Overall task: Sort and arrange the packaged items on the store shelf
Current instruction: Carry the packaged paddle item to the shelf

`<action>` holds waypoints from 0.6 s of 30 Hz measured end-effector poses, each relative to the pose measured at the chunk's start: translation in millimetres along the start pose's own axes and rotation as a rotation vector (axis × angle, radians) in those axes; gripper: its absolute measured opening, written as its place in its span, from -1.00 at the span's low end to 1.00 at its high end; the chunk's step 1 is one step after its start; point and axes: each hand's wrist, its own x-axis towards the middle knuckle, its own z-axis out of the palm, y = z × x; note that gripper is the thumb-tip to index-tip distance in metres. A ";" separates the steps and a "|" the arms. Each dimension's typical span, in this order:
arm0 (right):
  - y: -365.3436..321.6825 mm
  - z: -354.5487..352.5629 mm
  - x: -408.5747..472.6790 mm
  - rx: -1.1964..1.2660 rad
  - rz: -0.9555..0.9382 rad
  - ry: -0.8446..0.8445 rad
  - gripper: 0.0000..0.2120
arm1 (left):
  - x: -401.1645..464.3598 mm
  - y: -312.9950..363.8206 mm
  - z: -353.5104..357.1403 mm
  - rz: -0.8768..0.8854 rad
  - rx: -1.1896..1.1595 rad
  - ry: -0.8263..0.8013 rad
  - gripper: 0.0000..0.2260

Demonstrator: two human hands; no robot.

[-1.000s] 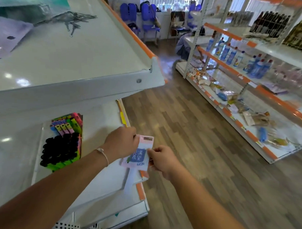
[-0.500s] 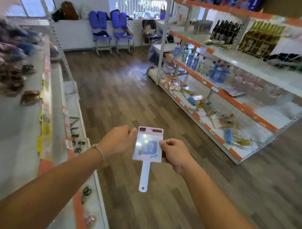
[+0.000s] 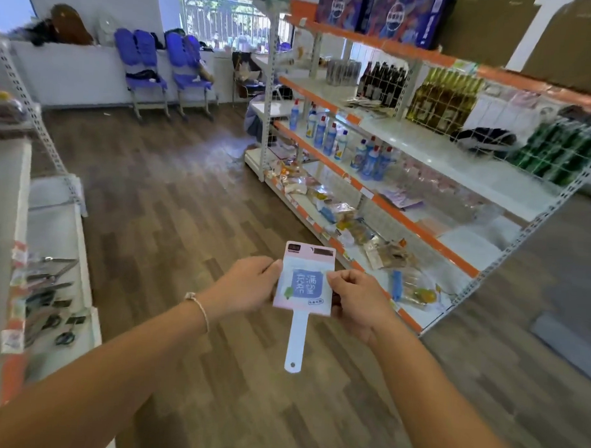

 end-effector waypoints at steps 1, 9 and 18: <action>-4.9 -1.6 7.5 0.017 -0.006 0.000 -0.85 | 10.8 0.7 1.2 0.016 0.000 0.016 -0.63; -46.0 -7.8 106.9 0.020 -0.041 0.048 -0.85 | 126.3 -3.9 -4.5 0.056 -0.074 0.015 -0.66; -124.3 -13.0 241.4 0.044 -0.053 0.141 -0.85 | 290.4 15.2 -34.1 0.087 -0.164 -0.071 -0.69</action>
